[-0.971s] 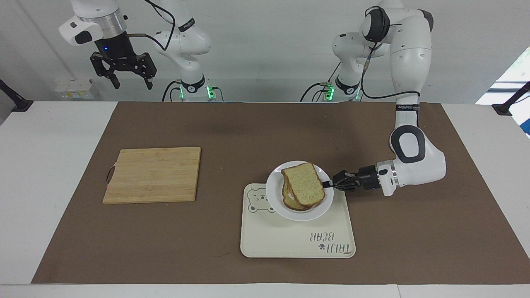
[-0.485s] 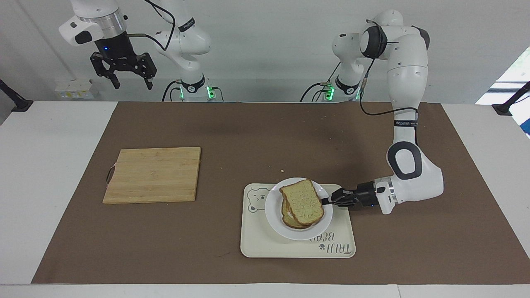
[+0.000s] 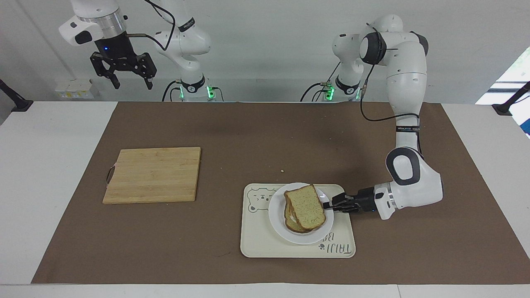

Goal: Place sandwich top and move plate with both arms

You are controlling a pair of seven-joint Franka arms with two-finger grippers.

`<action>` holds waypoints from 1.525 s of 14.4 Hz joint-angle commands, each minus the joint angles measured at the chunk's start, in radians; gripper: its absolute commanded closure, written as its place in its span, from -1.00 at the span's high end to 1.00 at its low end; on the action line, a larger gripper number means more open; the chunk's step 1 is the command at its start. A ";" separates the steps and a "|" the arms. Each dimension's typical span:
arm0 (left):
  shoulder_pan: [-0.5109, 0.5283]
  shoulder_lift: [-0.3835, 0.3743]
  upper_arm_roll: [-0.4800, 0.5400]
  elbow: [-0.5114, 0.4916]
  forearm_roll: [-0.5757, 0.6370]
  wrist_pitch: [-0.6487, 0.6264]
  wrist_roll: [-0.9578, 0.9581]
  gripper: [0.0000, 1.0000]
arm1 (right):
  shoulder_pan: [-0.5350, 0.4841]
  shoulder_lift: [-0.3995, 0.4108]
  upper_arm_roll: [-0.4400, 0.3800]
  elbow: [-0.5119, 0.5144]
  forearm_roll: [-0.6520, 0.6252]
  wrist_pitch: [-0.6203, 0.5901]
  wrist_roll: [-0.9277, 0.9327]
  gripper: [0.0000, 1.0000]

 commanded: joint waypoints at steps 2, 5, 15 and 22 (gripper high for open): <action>0.026 -0.050 0.006 0.014 0.080 -0.006 -0.024 1.00 | -0.012 -0.014 0.004 -0.007 0.007 -0.011 -0.029 1.00; 0.014 -0.153 0.024 -0.018 0.181 -0.006 -0.105 1.00 | -0.012 -0.014 0.004 -0.007 0.007 -0.011 -0.029 1.00; 0.025 -0.469 0.037 -0.078 0.752 -0.027 -0.442 1.00 | -0.012 -0.014 0.004 -0.007 0.007 -0.011 -0.029 1.00; 0.041 -0.667 0.037 -0.081 0.935 -0.277 -0.515 1.00 | -0.012 -0.014 0.004 -0.007 0.007 -0.011 -0.029 1.00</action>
